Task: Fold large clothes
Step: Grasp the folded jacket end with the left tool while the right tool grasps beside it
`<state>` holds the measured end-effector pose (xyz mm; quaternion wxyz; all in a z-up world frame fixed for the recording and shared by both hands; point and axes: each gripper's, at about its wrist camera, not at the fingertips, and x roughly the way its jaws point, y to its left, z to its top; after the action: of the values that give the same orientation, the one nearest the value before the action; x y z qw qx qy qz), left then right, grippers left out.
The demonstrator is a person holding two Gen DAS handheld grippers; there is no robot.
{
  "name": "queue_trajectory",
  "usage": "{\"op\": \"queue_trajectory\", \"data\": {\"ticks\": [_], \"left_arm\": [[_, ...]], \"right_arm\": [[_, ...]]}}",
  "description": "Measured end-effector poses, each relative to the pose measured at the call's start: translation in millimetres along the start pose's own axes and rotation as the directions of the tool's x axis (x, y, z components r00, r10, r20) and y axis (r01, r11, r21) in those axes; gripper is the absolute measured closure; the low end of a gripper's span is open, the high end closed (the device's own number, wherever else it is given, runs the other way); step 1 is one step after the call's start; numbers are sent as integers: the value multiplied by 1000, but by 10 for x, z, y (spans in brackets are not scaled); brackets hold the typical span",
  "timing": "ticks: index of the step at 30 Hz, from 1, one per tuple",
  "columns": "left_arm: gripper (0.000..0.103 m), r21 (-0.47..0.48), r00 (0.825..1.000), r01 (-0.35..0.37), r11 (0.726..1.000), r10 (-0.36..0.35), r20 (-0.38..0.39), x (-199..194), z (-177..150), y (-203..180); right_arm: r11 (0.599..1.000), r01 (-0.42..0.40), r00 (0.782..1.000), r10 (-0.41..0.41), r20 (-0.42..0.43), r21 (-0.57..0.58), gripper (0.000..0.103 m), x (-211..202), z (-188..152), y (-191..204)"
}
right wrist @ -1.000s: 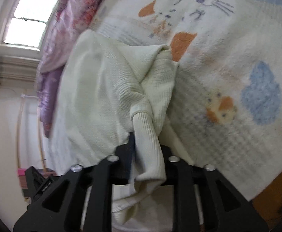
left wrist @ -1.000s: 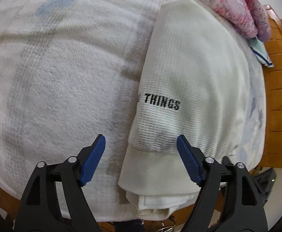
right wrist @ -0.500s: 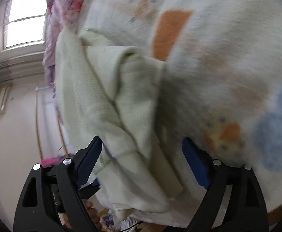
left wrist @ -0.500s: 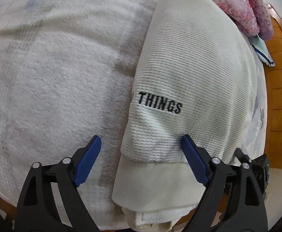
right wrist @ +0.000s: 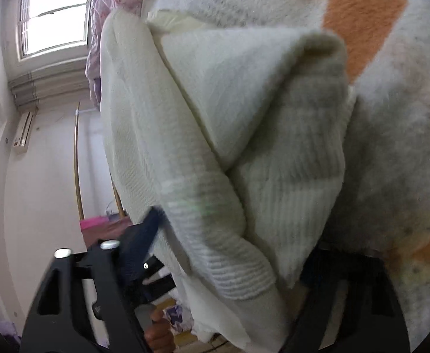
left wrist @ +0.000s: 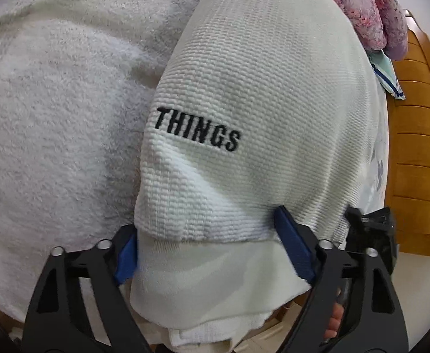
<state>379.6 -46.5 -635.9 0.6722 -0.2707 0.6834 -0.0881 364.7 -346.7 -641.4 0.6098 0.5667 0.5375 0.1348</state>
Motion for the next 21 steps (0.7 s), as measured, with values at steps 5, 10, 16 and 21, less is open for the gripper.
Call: {"op": "queue_trajectory", "data": {"ticks": [5,10,16,21], "left_arm": [[73,32,999,31,999,-32,20,-339,-18,73],[75,131,992,67,989,-80,96,-902,70,-117],[75,189,962,92,978,-137,238,-1774,366,-162],[75,235,923,45,971,-130,361,-2551,728,153]], "right_arm": [[997,51,998,-49,31,-65,77,-122,-223,280],[977,73,996,-60,73,-202,79,-227,-372,1135],[926,45,996,-15,82,-376,79,-82,-593,2192],[880,4,996,38,80,-475,79,416,-800,2965]]}}
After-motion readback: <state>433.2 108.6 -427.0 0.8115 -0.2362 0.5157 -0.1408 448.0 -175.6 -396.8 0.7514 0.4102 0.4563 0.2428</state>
